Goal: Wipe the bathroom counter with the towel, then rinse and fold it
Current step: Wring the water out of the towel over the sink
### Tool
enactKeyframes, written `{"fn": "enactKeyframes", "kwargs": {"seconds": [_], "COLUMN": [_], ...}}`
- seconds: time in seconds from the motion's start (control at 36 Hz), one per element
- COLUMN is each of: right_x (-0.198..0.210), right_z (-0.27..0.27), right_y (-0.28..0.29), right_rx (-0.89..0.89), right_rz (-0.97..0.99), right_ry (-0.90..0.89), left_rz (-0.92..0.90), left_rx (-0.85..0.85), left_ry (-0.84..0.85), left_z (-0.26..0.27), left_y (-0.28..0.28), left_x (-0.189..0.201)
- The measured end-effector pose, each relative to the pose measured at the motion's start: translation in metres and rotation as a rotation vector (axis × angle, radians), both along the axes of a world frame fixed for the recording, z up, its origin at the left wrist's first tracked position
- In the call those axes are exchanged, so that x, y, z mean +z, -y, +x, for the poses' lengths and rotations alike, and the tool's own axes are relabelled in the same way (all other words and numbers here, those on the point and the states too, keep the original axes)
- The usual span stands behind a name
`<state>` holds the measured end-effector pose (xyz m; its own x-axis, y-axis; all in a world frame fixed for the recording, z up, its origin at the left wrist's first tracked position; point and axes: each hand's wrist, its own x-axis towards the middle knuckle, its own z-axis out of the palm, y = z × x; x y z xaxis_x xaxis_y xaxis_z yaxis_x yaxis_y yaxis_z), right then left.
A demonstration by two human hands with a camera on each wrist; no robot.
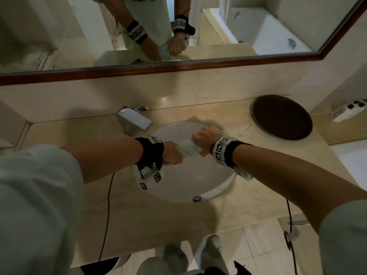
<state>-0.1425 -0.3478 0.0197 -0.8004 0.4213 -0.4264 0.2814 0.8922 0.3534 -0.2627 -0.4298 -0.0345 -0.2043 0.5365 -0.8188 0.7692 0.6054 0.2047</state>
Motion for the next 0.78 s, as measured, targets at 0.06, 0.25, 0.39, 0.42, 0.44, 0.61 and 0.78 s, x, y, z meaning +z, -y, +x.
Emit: {"fn": "enactKeyframes", "kwargs": {"seconds": [0.06,0.25,0.39,0.42,0.44,0.61,0.78], "right_x": [-0.003,-0.022,-0.022,-0.021,-0.019,-0.001,0.013], "right_z": [-0.004,0.0,0.013,0.015,0.018,0.026,0.029], "right_y": [0.004,0.001,-0.007,-0.009,-0.01,-0.002,0.007], "right_rx": [0.029,-0.127,-0.443,-0.493,-0.542,-0.911,-1.438], "right_rz": [0.01,-0.13,-0.448,-0.552,-0.665,-1.201,-1.696], "right_ry": [0.026,-0.125,-0.368,-0.418,-0.458,-0.675,-0.849], "left_rz": [-0.043,0.248,0.667,0.751,0.812,1.125,1.306], "left_rx": [0.089,0.105,0.178,0.195,0.215,0.295,0.345], "left_ry": [0.165,0.175,0.042,0.026,0.019,0.045,0.106], "left_z": [-0.004,-0.019,-0.031,-0.033,-0.034,-0.042,-0.051], "left_y": [0.004,0.013,0.013,0.012,0.011,0.009,-0.003], "left_x": [-0.003,-0.006,-0.013,-0.018,-0.02,-0.007,0.013]}}
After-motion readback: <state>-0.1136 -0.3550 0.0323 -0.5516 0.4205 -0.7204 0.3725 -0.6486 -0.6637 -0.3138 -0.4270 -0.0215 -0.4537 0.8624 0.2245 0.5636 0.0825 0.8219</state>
